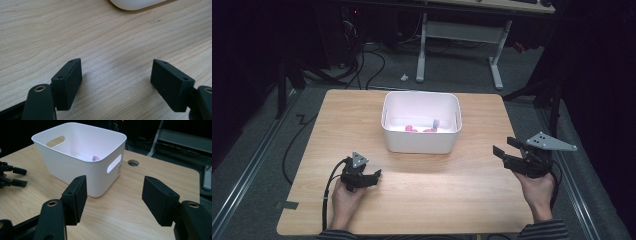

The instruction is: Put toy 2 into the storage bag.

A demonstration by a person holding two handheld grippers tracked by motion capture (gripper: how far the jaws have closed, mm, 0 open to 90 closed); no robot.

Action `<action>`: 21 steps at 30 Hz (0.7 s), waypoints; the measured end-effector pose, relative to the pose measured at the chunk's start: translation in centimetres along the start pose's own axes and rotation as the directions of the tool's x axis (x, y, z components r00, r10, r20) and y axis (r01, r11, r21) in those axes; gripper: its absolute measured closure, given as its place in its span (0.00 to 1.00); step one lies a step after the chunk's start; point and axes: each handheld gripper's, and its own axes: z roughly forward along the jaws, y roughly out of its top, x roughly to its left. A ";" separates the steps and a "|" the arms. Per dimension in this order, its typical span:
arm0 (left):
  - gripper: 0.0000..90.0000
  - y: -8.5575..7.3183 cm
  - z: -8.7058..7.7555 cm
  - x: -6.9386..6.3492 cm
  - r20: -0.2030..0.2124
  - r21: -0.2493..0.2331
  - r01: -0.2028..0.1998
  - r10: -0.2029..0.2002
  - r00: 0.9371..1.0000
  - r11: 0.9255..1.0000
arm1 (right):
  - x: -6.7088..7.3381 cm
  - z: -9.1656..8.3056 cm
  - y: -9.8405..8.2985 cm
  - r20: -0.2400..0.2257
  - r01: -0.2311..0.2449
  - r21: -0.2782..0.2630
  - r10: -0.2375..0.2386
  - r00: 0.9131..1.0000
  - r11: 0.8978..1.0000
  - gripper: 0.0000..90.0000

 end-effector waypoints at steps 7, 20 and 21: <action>0.28 0.0 0.0 0.0 0.000 0.000 0.000 0.000 1.000 1.000 | -0.2 0.1 -1.5 0.001 -0.034 0.005 0.034 0.999 0.999 0.41; 0.28 0.0 0.0 0.0 0.000 0.000 0.000 0.000 1.000 1.000 | 0.5 2.6 -3.3 -0.033 -0.065 0.031 0.066 0.997 0.997 0.41; 0.28 0.0 0.0 0.0 0.000 0.000 0.000 0.000 1.000 1.000 | 0.6 2.9 -3.3 -0.037 -0.064 0.033 0.065 0.997 0.997 0.41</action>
